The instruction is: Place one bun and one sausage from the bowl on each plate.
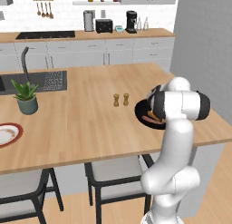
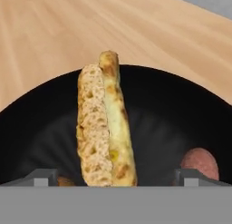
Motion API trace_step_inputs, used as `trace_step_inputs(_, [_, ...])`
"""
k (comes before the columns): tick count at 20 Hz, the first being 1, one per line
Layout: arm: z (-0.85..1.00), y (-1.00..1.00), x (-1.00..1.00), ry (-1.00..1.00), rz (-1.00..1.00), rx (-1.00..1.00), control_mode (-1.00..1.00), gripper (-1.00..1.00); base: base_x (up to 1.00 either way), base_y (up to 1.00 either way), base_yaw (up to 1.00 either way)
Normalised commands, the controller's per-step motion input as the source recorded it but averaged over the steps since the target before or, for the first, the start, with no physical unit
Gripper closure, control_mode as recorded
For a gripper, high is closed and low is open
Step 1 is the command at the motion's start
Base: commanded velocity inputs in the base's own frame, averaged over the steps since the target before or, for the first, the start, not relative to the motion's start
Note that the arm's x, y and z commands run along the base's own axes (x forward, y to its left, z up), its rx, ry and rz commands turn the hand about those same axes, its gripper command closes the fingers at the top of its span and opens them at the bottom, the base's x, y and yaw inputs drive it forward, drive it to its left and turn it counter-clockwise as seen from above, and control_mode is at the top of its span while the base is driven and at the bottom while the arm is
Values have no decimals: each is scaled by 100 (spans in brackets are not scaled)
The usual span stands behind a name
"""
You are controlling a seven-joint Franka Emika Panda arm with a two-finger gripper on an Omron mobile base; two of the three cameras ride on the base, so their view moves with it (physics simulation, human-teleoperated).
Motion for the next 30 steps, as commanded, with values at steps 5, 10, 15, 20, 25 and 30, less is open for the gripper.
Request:
trace_step_inputs(5, [-27,-6,28,0,0,0,-100,-100,0,0,0])
trace_step_inputs(10, [-19,-16,16,0,0,0,-100,-100,0,0,0])
trace_step_inputs(15, [-18,-11,14,0,0,0,-100,-100,0,0,0])
trace_step_inputs(20, [-13,0,9,0,0,0,-100,-100,0,0,0])
trace_step_inputs(25, [0,0,0,0,0,0,-100,-100,0,0,0])
trace_step_inputs(30, [0,0,0,0,0,0,-100,100,0,0,0])
